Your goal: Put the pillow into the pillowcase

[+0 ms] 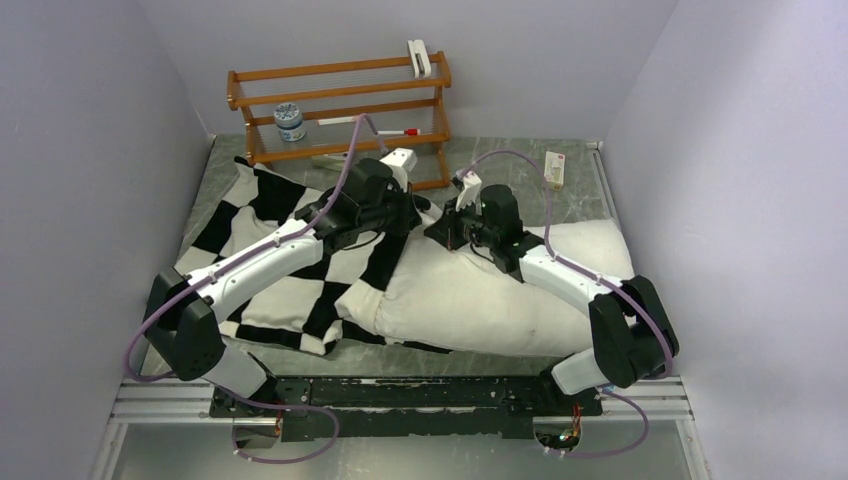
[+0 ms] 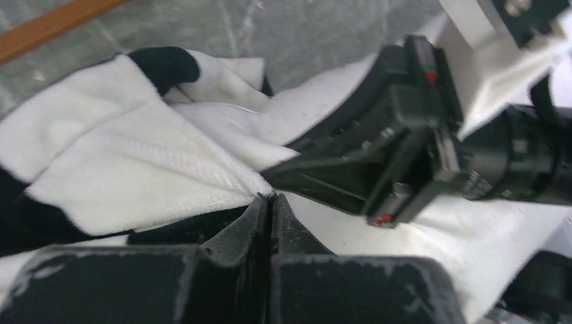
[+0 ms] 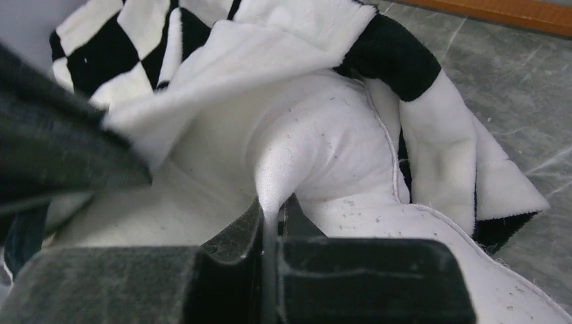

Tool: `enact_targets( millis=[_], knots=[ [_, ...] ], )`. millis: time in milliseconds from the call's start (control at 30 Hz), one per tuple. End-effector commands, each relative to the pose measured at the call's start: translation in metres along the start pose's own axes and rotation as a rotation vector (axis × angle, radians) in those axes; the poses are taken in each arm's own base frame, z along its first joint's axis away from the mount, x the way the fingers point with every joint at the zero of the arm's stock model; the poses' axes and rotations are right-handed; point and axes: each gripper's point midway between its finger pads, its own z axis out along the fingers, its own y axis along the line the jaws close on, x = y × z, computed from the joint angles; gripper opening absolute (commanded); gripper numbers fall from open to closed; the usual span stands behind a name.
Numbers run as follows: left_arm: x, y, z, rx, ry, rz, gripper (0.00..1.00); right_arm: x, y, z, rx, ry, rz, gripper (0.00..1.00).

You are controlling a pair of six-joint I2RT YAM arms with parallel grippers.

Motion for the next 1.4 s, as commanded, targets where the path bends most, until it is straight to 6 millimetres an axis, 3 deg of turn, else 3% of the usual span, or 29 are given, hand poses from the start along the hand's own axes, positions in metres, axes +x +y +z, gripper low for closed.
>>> enact_targets(
  millis=[0,167,267,367,467,667,867,1067,1233,1300,1367],
  knots=[
    [-0.025,-0.069,-0.021,0.292,-0.055,0.006,0.05,0.007,0.006,0.009,0.008,-0.038,0.119,0.00],
    [0.002,-0.090,-0.017,0.437,0.005,-0.052,0.05,-0.013,-0.017,0.006,0.150,-0.182,0.196,0.00],
    [0.014,-0.086,-0.018,0.437,0.036,-0.105,0.05,-0.030,-0.034,-0.005,0.258,-0.281,0.226,0.00],
    [0.007,-0.090,-0.024,0.462,0.018,-0.125,0.05,-0.043,-0.045,-0.016,0.335,-0.357,0.240,0.00],
    [0.006,-0.087,-0.025,0.440,0.039,-0.118,0.14,-0.044,-0.050,-0.019,0.359,-0.401,0.266,0.00],
    [0.017,-0.048,-0.041,0.232,0.075,-0.067,0.40,-0.037,-0.061,-0.027,0.402,-0.468,0.334,0.00],
    [0.042,0.004,-0.086,-0.018,0.098,-0.076,0.53,-0.049,-0.064,-0.031,0.418,-0.524,0.339,0.00],
    [0.082,0.017,-0.113,-0.034,0.114,-0.188,0.53,-0.051,-0.065,-0.023,0.411,-0.522,0.347,0.00],
    [0.109,0.026,-0.099,-0.037,0.144,-0.207,0.56,-0.051,-0.062,-0.019,0.396,-0.500,0.342,0.00],
    [0.113,0.028,-0.090,-0.042,0.153,-0.196,0.49,-0.049,-0.059,-0.019,0.390,-0.464,0.332,0.08],
    [0.113,0.027,-0.084,-0.048,0.164,-0.184,0.30,-0.053,-0.049,-0.020,0.360,-0.414,0.288,0.24]
  ],
)
